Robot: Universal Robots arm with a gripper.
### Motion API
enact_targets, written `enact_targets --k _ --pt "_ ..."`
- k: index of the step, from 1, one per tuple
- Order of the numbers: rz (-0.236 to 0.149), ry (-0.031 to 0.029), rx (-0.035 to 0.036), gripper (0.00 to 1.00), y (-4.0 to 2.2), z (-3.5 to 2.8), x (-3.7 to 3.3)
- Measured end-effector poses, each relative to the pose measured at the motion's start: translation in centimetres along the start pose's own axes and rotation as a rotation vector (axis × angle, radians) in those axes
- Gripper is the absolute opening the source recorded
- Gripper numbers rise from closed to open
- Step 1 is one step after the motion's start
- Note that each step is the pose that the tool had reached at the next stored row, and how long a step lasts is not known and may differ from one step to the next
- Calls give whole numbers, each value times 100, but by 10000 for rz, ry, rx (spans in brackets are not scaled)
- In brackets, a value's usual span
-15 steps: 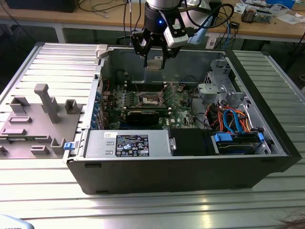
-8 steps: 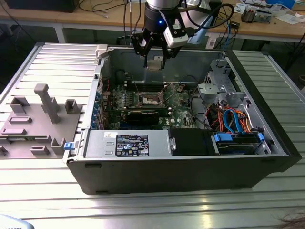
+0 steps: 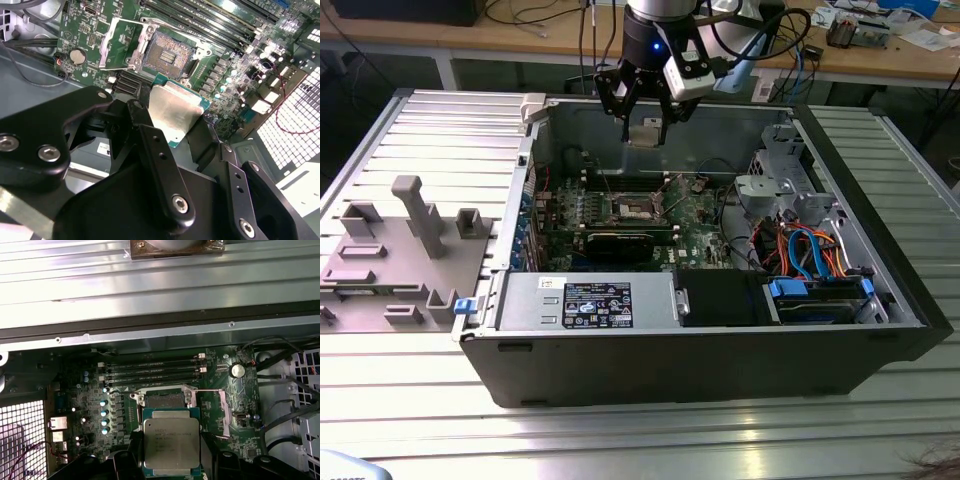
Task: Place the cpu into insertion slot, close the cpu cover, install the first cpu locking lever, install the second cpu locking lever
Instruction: 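Place the cpu into insertion slot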
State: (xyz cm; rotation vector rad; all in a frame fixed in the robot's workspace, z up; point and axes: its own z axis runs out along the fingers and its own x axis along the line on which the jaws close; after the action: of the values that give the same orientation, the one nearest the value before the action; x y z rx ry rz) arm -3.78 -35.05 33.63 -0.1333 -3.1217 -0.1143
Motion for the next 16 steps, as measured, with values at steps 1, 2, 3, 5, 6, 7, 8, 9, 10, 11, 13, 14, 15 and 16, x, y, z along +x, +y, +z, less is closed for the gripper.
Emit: enact_targets --k 1,2,3,5,6,7,8,9,10,11,13,14,15,16 --pt "4 0 5 55 0 0 0" --pt "6 -1 10 55 0 1 0" --pt "8 -2 15 55 0 0 0" --pt "12 -3 21 55 0 1 0" --pt "13 -3 24 55 0 1 0" --pt "14 -3 26 55 0 2 0" --pt "16 -4 30 55 0 2 0" --pt "19 -5 35 55 0 2 0" --pt "21 -5 39 55 0 2 0" --pt "23 -5 44 55 0 3 0" --pt "26 -6 51 55 0 3 0" --pt "29 -7 55 55 0 3 0" --pt "31 -7 59 55 0 3 0" --pt "33 -8 62 55 0 4 0"
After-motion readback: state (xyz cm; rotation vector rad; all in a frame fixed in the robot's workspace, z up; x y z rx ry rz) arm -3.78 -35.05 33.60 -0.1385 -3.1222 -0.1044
